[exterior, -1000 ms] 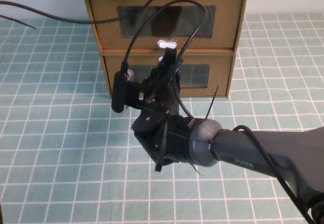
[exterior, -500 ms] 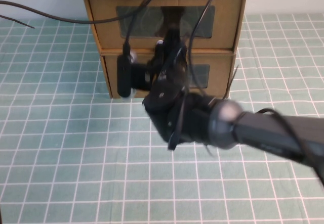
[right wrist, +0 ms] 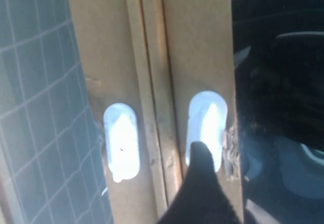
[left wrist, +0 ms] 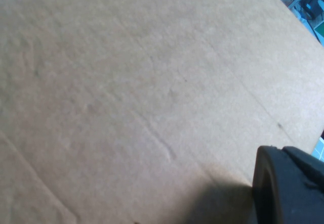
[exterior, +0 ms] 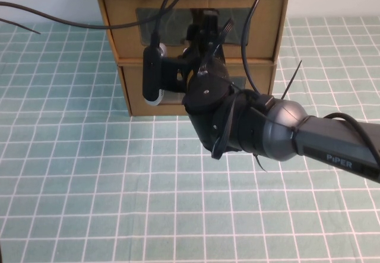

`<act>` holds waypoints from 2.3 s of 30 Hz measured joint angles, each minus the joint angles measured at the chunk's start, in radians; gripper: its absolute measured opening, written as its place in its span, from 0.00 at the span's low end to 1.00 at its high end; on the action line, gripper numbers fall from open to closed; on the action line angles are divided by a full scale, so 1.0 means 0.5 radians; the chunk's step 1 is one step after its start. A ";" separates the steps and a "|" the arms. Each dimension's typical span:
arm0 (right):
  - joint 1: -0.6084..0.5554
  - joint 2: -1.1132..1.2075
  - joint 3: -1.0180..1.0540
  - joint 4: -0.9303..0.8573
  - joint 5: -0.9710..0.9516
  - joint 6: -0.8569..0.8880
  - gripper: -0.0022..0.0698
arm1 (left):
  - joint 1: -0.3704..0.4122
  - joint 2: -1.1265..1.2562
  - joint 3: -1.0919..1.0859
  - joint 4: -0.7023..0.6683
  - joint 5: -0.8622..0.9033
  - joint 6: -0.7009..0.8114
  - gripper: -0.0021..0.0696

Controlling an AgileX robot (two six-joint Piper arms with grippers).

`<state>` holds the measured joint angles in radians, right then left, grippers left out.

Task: Open the shoe box
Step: 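Pull the top drawer of the cardboard box fully open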

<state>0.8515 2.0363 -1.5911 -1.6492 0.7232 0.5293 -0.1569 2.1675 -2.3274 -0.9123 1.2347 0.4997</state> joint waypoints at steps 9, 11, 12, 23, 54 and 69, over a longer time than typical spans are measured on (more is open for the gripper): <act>0.000 0.000 0.000 0.000 -0.037 -0.033 0.67 | 0.000 0.000 -0.003 0.021 0.005 0.002 0.02; 0.000 0.000 0.000 0.000 -0.056 -0.046 0.65 | 0.000 0.000 -0.003 0.021 0.005 0.002 0.02; 0.000 0.000 0.000 0.000 -0.060 -0.050 0.63 | 0.000 0.000 -0.003 0.024 0.005 0.002 0.02; 0.000 0.050 0.000 0.004 0.121 -0.145 0.59 | 0.000 0.000 -0.003 0.025 0.005 0.005 0.02; 0.000 0.067 0.000 0.006 0.247 -0.274 0.59 | 0.004 0.000 -0.003 -0.054 -0.032 -0.126 0.02; 0.000 0.067 0.000 0.006 0.119 -0.274 0.59 | 0.012 0.001 -0.003 -0.063 -0.032 -0.131 0.02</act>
<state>0.8515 2.0697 -1.5911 -1.6460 0.7828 0.3922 -0.1508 2.1681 -2.3291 -0.9439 1.2188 0.4345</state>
